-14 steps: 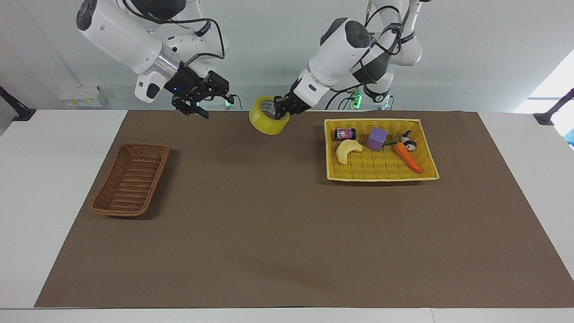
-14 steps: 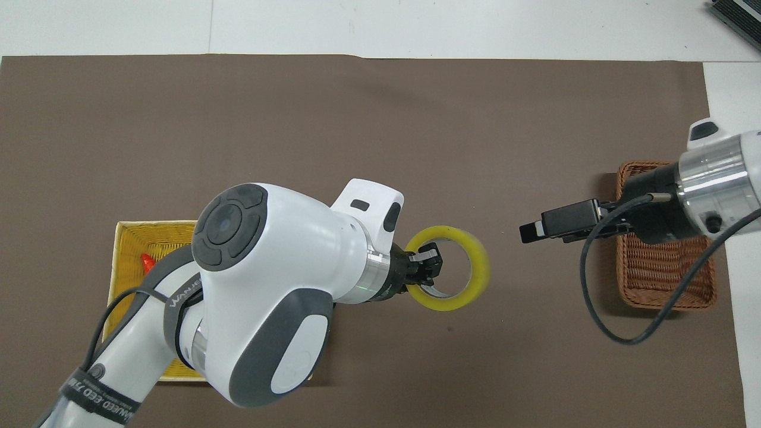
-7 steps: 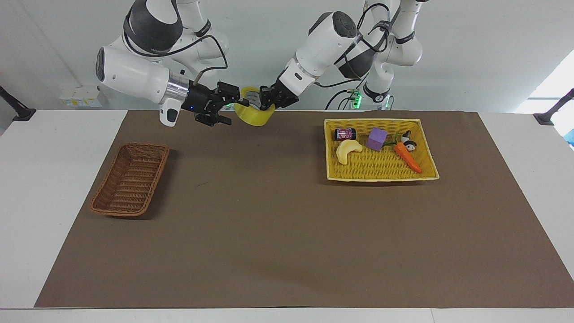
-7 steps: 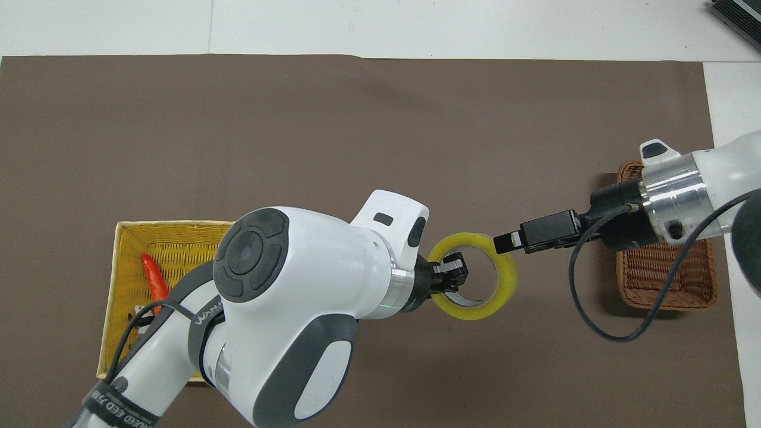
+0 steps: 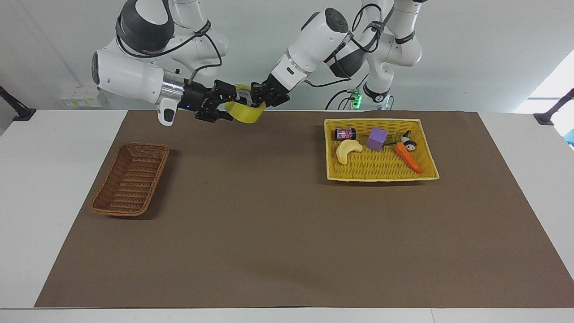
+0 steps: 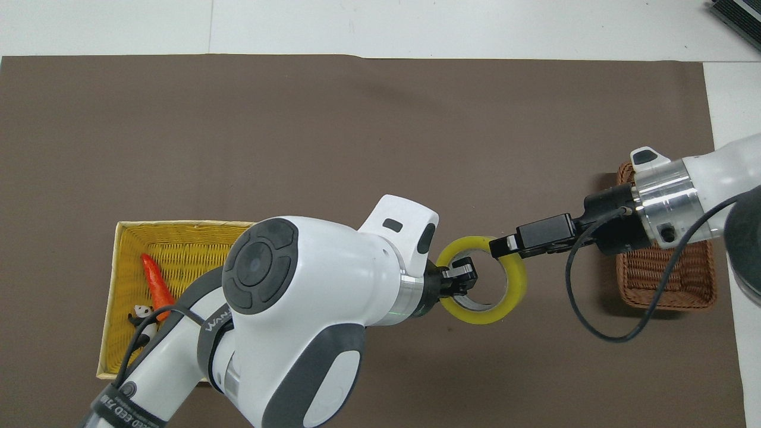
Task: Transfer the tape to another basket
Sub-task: 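Grasp the tape with the right gripper while the left gripper releases it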
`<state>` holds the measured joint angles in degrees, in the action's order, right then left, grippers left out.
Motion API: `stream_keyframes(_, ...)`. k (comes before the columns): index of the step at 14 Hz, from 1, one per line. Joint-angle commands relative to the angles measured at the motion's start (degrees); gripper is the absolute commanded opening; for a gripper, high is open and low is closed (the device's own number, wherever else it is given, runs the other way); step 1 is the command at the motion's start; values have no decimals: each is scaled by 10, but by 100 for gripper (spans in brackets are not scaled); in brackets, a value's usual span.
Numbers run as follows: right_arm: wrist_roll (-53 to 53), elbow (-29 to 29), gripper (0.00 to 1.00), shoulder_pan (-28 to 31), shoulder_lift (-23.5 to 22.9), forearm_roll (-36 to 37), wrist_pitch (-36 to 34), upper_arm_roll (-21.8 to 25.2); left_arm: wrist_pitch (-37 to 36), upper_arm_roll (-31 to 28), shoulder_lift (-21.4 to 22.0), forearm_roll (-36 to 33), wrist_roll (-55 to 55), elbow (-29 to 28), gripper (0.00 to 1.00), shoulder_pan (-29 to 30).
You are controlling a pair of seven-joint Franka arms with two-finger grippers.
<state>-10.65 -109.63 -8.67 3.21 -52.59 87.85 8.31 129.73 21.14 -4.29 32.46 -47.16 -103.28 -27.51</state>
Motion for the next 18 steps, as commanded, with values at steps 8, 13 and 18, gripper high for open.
stream_keyframes(8,31,4,0,14,-7,8,-21,0,12,-16,49,13,-13,-5,100,10)
stream_keyframes(13,-10,5,0,61,-8,35,-31,3,-112,-19,79,2,-6,-3,100,115)
stream_keyframes(18,-32,25,0,150,-37,71,-43,3,-155,-18,72,-25,-9,-3,100,227)
